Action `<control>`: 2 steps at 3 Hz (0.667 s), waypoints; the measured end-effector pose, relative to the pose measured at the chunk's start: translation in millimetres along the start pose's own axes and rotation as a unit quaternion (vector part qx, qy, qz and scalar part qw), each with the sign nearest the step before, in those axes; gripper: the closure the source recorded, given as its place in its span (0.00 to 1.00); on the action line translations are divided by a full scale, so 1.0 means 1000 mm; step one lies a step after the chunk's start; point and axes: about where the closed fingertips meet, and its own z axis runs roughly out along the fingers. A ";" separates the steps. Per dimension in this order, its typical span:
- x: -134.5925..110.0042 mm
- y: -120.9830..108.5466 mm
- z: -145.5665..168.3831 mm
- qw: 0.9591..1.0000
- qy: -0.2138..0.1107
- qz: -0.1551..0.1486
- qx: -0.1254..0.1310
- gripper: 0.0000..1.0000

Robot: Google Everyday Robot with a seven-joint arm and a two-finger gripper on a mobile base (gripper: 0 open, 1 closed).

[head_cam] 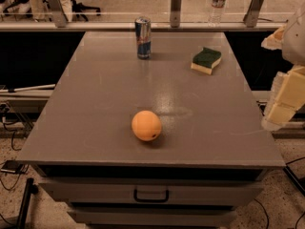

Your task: Move redbull can near orange

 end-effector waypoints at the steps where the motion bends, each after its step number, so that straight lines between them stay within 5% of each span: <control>1: -0.010 -0.011 -0.002 1.000 -0.012 -0.005 0.006 0.00; 2: -0.029 -0.041 0.002 0.999 -0.038 -0.016 0.011 0.00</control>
Offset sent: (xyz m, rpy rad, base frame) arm 0.0856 0.0273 0.0234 0.1047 -0.0651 0.0850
